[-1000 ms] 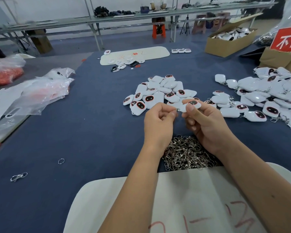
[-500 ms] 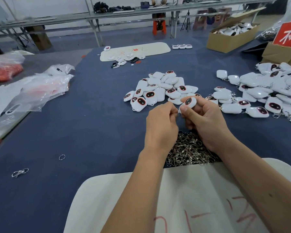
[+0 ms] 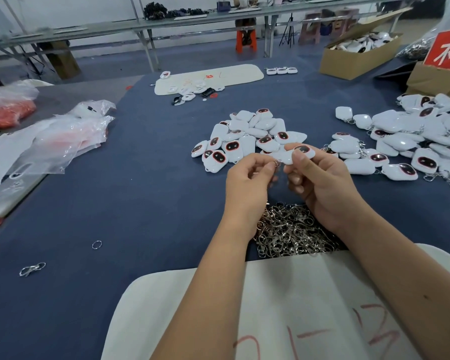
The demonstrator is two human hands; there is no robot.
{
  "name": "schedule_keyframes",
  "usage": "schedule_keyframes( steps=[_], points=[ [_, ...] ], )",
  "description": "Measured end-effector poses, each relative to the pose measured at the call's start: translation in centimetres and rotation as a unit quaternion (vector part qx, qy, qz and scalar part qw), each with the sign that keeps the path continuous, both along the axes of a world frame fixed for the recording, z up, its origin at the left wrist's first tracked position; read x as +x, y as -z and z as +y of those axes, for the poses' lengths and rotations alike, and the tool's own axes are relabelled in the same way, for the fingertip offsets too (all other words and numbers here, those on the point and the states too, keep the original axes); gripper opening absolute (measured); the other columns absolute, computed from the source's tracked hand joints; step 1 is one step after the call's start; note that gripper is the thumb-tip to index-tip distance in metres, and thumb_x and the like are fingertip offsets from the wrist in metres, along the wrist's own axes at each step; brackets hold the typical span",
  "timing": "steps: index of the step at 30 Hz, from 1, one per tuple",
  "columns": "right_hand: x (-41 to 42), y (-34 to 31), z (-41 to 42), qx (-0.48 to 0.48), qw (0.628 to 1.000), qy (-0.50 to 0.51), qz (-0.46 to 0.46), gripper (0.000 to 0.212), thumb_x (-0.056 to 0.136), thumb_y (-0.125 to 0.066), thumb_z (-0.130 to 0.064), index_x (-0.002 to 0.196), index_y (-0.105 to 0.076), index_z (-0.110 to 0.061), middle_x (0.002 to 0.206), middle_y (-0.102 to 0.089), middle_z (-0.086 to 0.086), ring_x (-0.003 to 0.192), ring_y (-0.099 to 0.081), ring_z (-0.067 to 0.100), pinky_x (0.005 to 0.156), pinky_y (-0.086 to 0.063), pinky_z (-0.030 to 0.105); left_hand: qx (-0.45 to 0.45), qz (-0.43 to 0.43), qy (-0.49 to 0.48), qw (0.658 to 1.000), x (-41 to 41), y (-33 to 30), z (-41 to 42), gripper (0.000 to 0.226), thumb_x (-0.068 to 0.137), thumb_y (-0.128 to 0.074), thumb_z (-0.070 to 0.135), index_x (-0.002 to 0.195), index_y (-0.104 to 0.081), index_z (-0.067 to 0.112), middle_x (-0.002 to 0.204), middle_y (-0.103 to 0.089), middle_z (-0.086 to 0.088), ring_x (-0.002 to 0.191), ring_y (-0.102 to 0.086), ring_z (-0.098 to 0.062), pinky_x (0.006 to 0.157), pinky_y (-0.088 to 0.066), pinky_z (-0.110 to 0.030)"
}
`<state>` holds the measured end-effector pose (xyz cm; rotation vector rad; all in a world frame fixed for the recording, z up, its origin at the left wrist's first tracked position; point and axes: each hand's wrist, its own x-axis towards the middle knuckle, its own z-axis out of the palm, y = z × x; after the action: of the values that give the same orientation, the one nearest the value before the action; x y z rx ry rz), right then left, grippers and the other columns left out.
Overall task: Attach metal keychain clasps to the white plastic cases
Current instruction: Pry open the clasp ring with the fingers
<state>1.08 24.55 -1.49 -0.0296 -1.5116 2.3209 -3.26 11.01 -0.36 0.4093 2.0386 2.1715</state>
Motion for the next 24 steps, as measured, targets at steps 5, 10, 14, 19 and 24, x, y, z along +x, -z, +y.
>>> schedule_keyframes(
  steps=[5,10,14,19,24],
  points=[
    [0.3,-0.2,-0.1,0.005,1.0,0.004,-0.007,0.03,0.088,-0.07,-0.025,0.113,-0.067,-0.008,0.074,-0.067,0.003,0.058,-0.052,0.009,0.052,-0.043,0.019,-0.059,0.069,-0.012,0.996,0.0,0.3,-0.1,0.018,0.098,-0.061,0.004,0.085,-0.07,0.012,0.073,-0.065,0.005,0.07,-0.058,-0.011,0.075,-0.053,-0.034],
    [0.5,-0.3,-0.3,0.051,0.998,0.042,-0.011,0.021,0.091,-0.07,-0.027,0.106,-0.071,-0.013,0.068,-0.064,0.002,0.056,-0.05,0.01,0.05,-0.041,0.02,-0.145,0.185,-0.034,0.971,0.3,0.6,-0.2,0.019,0.096,-0.062,0.006,0.08,-0.067,0.016,0.074,-0.063,0.011,0.075,-0.057,-0.009,0.069,-0.045,-0.024],
    [0.6,-0.2,-0.4,0.106,0.992,0.066,-0.024,0.006,0.101,-0.065,-0.02,0.101,-0.071,-0.017,0.067,-0.061,0.0,0.055,-0.047,0.012,0.051,-0.042,0.021,-0.197,0.253,-0.038,0.947,0.4,0.7,-0.2,0.017,0.096,-0.059,0.004,0.082,-0.066,0.012,0.085,-0.064,0.001,0.083,-0.057,-0.018,0.075,-0.047,-0.039],
    [0.7,-0.1,-0.6,0.194,0.977,0.085,-0.024,0.009,0.1,-0.067,-0.019,0.098,-0.066,-0.01,0.068,-0.061,0.0,0.052,-0.047,0.014,0.046,-0.04,0.024,-0.263,0.307,-0.039,0.914,0.8,0.8,-0.3,0.019,0.096,-0.053,0.001,0.081,-0.063,0.009,0.082,-0.053,-0.003,0.076,-0.049,-0.025,0.067,-0.043,-0.045],
    [0.4,-0.2,-0.8,0.165,0.981,0.094,-0.045,0.005,0.102,-0.065,-0.017,0.102,-0.067,-0.012,0.067,-0.064,0.0,0.054,-0.049,0.012,0.049,-0.043,0.023,-0.215,0.235,-0.044,0.947,0.5,0.9,-0.2,0.016,0.096,-0.06,0.005,0.084,-0.07,0.01,0.083,-0.064,-0.001,0.081,-0.057,-0.019,0.074,-0.047,-0.036]
  ],
)
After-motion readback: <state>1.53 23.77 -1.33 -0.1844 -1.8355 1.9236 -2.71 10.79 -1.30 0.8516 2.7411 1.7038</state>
